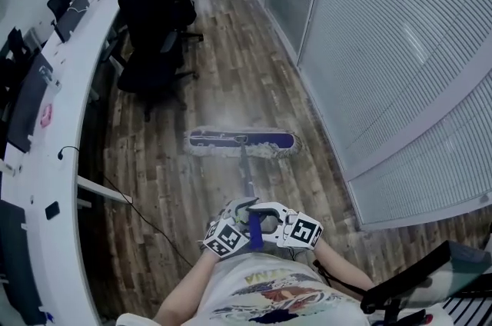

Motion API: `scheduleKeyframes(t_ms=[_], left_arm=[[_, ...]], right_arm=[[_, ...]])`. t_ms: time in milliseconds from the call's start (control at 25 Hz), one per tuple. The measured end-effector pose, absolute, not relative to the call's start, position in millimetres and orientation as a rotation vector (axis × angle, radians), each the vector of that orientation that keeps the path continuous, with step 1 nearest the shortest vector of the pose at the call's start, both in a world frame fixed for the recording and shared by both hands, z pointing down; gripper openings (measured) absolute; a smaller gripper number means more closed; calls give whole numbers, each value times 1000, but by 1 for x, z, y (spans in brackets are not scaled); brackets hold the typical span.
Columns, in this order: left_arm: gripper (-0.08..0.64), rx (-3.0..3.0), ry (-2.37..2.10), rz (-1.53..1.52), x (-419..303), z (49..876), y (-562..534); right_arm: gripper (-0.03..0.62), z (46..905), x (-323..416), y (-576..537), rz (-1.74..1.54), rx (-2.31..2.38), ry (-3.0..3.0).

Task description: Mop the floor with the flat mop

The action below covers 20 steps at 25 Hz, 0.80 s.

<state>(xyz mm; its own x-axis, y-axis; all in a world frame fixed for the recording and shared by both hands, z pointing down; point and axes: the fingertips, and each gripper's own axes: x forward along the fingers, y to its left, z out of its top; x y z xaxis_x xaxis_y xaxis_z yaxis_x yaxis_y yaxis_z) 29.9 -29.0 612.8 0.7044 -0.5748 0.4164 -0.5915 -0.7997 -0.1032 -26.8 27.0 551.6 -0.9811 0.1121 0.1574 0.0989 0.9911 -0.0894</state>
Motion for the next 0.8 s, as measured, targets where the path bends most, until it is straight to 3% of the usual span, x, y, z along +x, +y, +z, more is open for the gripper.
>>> scheduleKeyframes(t_ms=[800], left_arm=[[173, 2862, -947, 639, -91, 612, -261]], right_arm=[[244, 555, -149, -207, 146, -71, -2969]])
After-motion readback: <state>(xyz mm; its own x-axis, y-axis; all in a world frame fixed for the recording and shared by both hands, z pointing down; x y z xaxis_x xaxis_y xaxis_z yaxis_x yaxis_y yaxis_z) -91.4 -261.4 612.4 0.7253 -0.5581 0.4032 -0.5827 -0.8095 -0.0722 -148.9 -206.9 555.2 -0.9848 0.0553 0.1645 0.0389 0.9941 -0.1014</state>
